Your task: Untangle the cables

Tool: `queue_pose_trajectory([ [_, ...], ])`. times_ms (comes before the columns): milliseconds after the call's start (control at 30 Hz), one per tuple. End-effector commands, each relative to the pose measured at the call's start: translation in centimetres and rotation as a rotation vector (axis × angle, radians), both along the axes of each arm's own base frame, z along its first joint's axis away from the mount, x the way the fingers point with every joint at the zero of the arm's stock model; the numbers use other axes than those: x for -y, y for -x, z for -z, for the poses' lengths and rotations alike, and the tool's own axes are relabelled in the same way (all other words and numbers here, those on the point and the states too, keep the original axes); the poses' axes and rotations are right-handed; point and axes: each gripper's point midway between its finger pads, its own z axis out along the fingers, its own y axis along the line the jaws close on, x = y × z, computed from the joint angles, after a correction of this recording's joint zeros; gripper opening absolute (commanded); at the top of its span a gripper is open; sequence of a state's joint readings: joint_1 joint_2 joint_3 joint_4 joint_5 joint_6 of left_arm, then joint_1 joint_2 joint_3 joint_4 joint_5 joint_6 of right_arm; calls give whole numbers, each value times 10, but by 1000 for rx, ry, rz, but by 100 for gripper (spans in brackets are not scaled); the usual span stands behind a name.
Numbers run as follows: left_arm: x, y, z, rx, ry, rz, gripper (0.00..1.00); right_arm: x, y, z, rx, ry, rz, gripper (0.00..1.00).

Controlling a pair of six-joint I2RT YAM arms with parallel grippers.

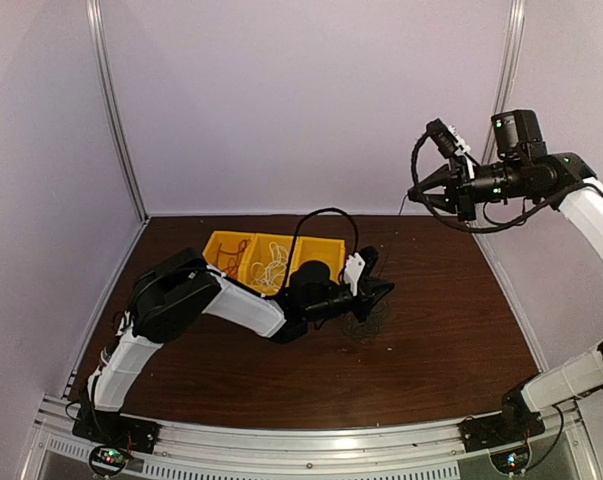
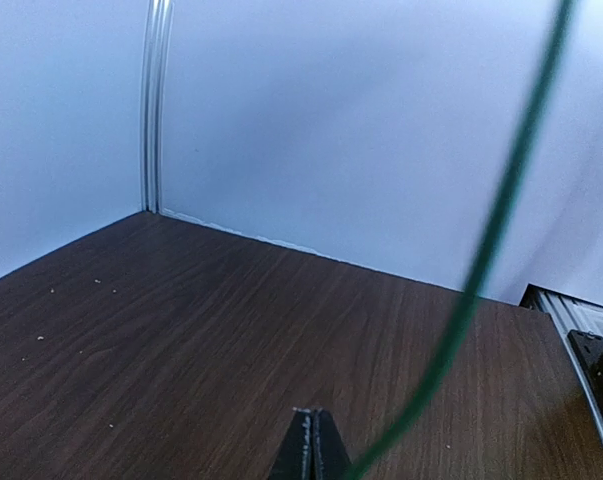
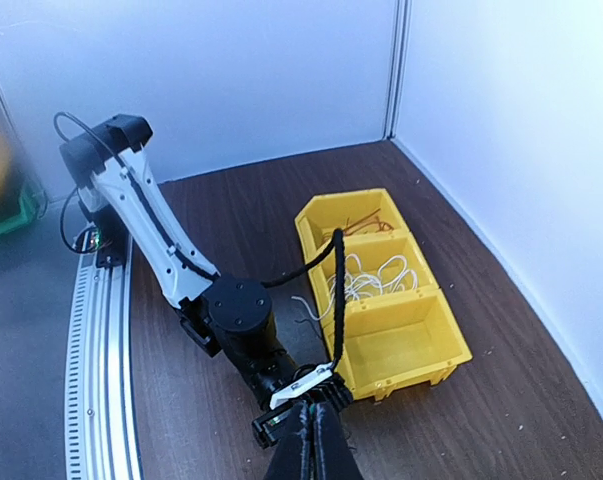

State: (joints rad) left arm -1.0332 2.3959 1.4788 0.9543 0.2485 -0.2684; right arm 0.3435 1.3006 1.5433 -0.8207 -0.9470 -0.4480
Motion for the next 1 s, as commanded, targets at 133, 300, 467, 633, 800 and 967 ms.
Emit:
queue_pose_trajectory([
  [133,-15,11,21,-14,-27,29,0,27,7,-124,208,-189,-33,0],
  [300,-16,12,50,-44,-106,34,1,38,15,-173,256,-295,-83,0],
  [467,-14,12,79,-67,-179,43,11,48,19,-196,298,-322,-88,0],
  [633,-15,11,84,-63,-192,32,14,51,24,-200,311,-324,-85,0],
  [800,-17,9,89,-76,-201,19,11,53,33,-209,339,-328,-87,0],
  [967,-21,7,99,-85,-228,-6,35,62,59,-242,435,-351,-127,0],
])
